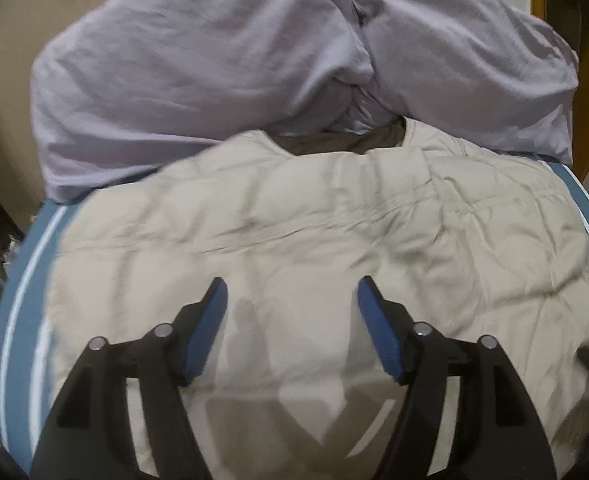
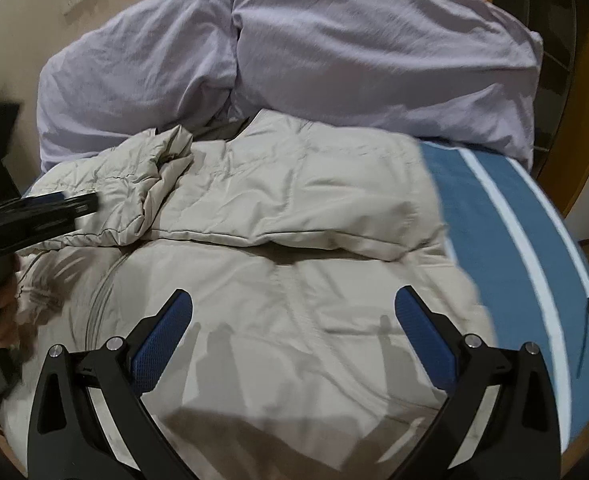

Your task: Fold large clothes

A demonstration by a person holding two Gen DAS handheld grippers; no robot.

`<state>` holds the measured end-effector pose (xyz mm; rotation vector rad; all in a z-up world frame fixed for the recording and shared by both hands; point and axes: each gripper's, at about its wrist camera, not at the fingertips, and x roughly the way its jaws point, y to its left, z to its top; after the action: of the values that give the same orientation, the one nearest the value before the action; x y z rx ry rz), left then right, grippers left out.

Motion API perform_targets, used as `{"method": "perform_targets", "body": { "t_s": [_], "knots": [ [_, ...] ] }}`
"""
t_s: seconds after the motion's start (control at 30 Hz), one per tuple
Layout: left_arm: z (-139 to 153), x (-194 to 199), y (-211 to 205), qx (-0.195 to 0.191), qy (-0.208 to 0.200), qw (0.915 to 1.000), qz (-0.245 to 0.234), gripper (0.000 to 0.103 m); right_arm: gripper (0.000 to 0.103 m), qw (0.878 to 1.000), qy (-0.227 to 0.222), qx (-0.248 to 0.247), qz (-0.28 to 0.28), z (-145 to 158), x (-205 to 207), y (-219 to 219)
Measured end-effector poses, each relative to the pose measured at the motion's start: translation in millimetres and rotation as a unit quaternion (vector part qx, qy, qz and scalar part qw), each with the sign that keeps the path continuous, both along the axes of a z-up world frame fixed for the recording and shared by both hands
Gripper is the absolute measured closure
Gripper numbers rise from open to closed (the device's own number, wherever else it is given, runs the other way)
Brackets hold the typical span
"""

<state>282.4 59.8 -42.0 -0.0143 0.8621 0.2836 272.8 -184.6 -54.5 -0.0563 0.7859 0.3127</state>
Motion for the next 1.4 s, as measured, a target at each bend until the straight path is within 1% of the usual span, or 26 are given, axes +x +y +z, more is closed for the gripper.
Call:
{"method": "perform_targets", "body": {
  "t_s": [0.07,0.1,0.13,0.2,0.3,0.43,0.53,0.57,0.6,0.7,0.93,1.03,1.1,1.13,1.17,1.2,1.23,1.3,1.33,1.4],
  "knots": [
    [4,-22,14,-0.002,-0.003,1.0,0.006,0.032,0.001,1.0,-0.005,-0.007,-0.005,3,-6,-13],
    [5,-41,26,-0.01,-0.004,0.9999,0.012,0.032,0.001,1.0,-0.006,-0.008,-0.007,4,-9,-20],
    [6,-51,34,-0.015,-0.004,0.9997,0.017,0.031,0.001,1.0,-0.002,-0.003,-0.006,4,-12,-30],
    [4,-84,56,-0.029,-0.005,0.9989,0.036,0.03,0.001,1.0,0.01,0.012,-0.004,3,-18,-50],
    [-3,-132,84,-0.044,-0.004,0.9973,0.058,0.029,0.001,0.999,0.017,0.026,-0.006,3,-29,-76],
    [-16,-190,113,-0.068,0.0,0.9943,0.083,0.028,0.001,0.999,0.016,0.03,-0.009,4,-48,-106],
    [-21,-224,129,-0.088,-0.006,0.9915,0.096,0.028,0.001,0.998,0.032,0.045,-0.003,-1,-59,-122],
    [-22,-229,131,-0.092,-0.008,0.9909,0.098,0.028,0.001,0.998,0.04,0.049,0.0,-4,-63,-126],
    [-23,-237,134,-0.1,-0.013,0.99,0.099,0.028,0.005,0.998,0.045,0.051,0.002,-6,-65,-128],
    [-24,-251,136,-0.114,-0.019,0.9888,0.095,0.028,0.012,0.996,0.066,0.058,0.007,-15,-74,-135],
    [-35,-266,126,-0.133,-0.017,0.988,0.076,0.028,0.014,0.991,0.093,0.094,-0.005,-33,-87,-154],
    [-41,-268,123,-0.14,-0.013,0.9873,0.075,0.028,0.018,0.989,0.104,0.108,-0.004,-40,-90,-157],
    [-45,-269,123,-0.152,-0.011,0.9854,0.076,0.029,0.025,0.986,0.111,0.121,0.0,-45,-91,-157],
    [-47,-270,122,-0.158,-0.011,0.9845,0.076,0.029,0.025,0.986,0.111,0.125,0.001,-46,-92,-157],
    [-49,-270,122,-0.163,-0.011,0.9836,0.076,0.031,0.028,0.986,0.107,0.127,0.001,-45,-93,-157],
    [-49,-271,121,-0.163,-0.014,0.9835,0.076,0.033,0.033,0.986,0.107,0.131,0.003,-46,-94,-157],
    [-49,-271,120,-0.164,-0.014,0.9835,0.074,0.037,0.035,0.985,0.107,0.137,0.006,-46,-94,-156],
    [-49,-273,117,-0.167,-0.016,0.9833,0.072,0.041,0.044,0.984,0.108,0.143,0.012,-46,-96,-155],
    [-49,-273,116,-0.167,-0.017,0.9832,0.072,0.043,0.046,0.983,0.107,0.145,0.012,-46,-96,-154],
    [-49,-275,115,-0.168,-0.019,0.9828,0.073,0.047,0.057,0.982,0.107,0.153,0.015,-47,-97,-152]
  ]
}}
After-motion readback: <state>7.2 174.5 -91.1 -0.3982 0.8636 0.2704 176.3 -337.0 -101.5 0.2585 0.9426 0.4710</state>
